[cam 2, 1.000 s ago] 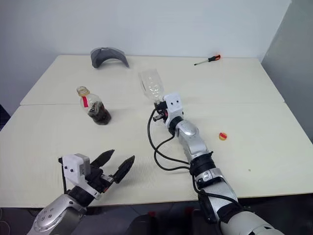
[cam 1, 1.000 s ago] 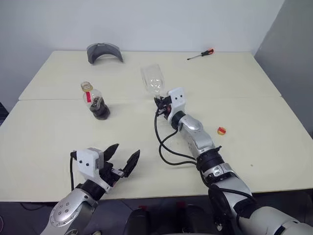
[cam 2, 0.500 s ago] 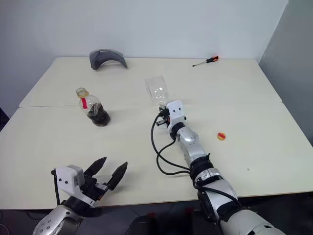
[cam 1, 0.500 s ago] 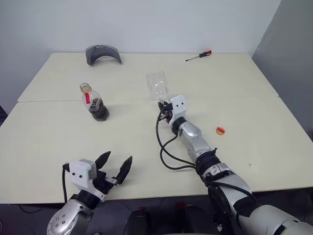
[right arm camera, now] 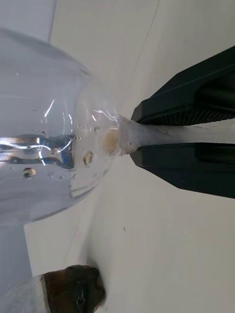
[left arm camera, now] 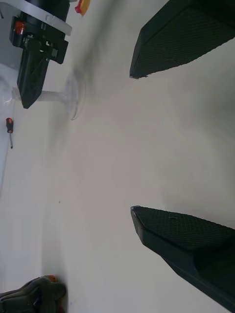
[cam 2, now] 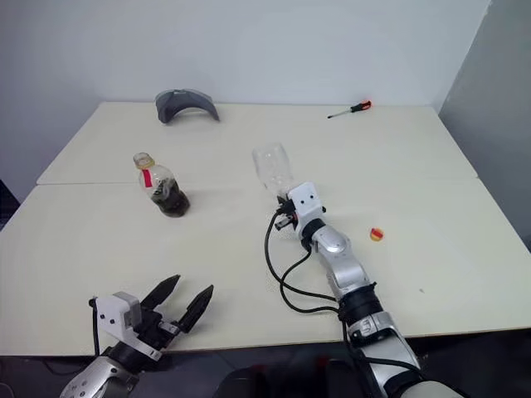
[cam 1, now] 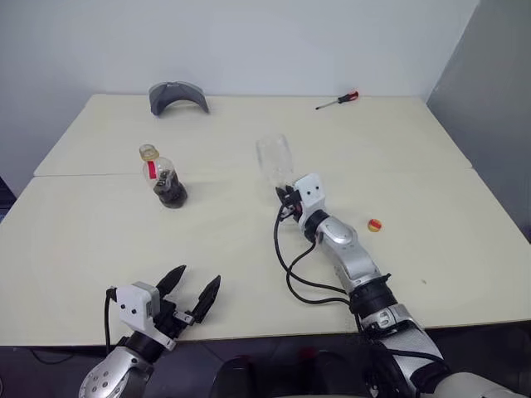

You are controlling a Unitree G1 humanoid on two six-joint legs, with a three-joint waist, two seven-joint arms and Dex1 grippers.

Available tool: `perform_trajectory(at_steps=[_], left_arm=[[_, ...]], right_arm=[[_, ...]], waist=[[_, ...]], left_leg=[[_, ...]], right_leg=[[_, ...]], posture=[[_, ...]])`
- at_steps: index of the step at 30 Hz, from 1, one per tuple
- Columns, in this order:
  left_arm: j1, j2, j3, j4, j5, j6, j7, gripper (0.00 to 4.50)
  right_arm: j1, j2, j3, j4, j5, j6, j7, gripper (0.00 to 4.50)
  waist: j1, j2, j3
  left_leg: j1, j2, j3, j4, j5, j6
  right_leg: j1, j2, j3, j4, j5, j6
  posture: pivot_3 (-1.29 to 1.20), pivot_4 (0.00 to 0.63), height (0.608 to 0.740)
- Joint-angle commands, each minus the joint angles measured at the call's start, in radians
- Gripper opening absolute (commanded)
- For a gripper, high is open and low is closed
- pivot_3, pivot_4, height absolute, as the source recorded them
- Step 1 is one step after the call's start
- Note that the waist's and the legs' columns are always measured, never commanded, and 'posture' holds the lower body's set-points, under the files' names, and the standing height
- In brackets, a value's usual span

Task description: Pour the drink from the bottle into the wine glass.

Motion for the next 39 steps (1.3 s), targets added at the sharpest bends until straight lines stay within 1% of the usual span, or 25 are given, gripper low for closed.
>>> perform_trajectory(at_steps=[1,6,11,16,21,25,28,32,39], left_arm=[[0.002,0.004,0.0,-0.038,-0.001,-0.008,0.008,4.5],[-0.013,0.008,-0.009,-0.08,0.0,0.03,0.042,4.5],[-0.034,0.015,-0.017,-0.141,-0.006,0.091,0.089,4.5],[-0.063,0.025,-0.017,-0.22,-0.023,0.176,0.148,4.5],[-0.066,0.024,-0.021,-0.247,-0.025,0.208,0.171,4.5],[-0.074,0.027,-0.019,-0.266,-0.028,0.232,0.187,4.5],[-0.081,0.029,-0.018,-0.288,-0.033,0.253,0.202,4.5],[-0.09,0.031,-0.014,-0.326,-0.043,0.288,0.228,4.5],[-0.12,0.038,-0.018,-0.376,-0.066,0.355,0.274,4.5]], right_arm=[[0.037,-0.023,0.011,0.011,-0.029,0.088,-0.009,0.19],[0.018,-0.031,0.01,0.012,-0.029,0.123,-0.009,0.19],[-0.013,-0.019,-0.003,0.029,-0.009,0.135,-0.004,0.19],[-0.134,0.064,-0.059,0.128,0.041,0.024,-0.034,0.19],[-0.259,0.134,-0.114,0.276,0.066,-0.108,-0.071,0.19],[-0.317,0.177,-0.139,0.383,0.085,-0.212,-0.084,0.19],[-0.322,0.188,-0.124,0.46,0.062,-0.267,-0.092,0.19],[-0.288,0.177,-0.103,0.531,0.034,-0.303,-0.094,0.19],[-0.251,0.143,-0.08,0.526,0.011,-0.257,-0.087,0.19]], waist=[[0.0,0.0,-0.002],[0.0,-0.001,-0.003],[0.0,-0.001,-0.003],[-0.006,0.0,-0.002],[-0.012,0.003,0.0],[-0.011,0.004,0.001],[-0.011,0.004,0.001],[-0.012,0.004,0.001],[-0.012,0.004,0.001]], left_leg=[[0.0,0.0,0.0,0.0,0.0,0.0],[0.007,0.0,0.0,-0.001,-0.001,0.0],[0.009,0.0,-0.001,-0.001,-0.003,0.0],[0.009,0.0,-0.001,-0.001,-0.003,0.0],[0.006,0.0,-0.001,-0.001,-0.002,-0.001],[0.004,0.0,0.0,-0.001,-0.002,-0.001],[0.004,0.0,0.0,-0.001,-0.003,-0.001],[0.004,0.0,0.0,-0.001,-0.003,-0.001],[0.005,0.0,0.0,-0.001,-0.003,-0.001]], right_leg=[[0.0,0.0,0.0,0.0,0.0,0.0],[0.006,0.0,0.001,0.0,-0.002,0.0],[0.008,0.0,0.001,0.0,-0.002,0.0],[0.008,0.001,0.001,0.0,-0.002,0.0],[0.005,0.001,0.002,0.0,-0.003,-0.001],[0.003,0.001,0.002,0.0,-0.003,0.0],[0.003,0.001,0.003,0.0,-0.003,0.0],[0.002,0.001,0.003,0.0,-0.003,0.0],[0.003,0.001,0.004,0.0,-0.003,0.0]], posture=[[0.0,0.15,0.74],[0.0,0.15,0.74],[0.0,0.15,0.74],[0.0,0.15,0.74],[0.0,0.15,0.74],[0.0,0.15,0.74],[0.0,0.15,0.74],[0.0,0.15,0.74],[0.0,0.15,0.74]])
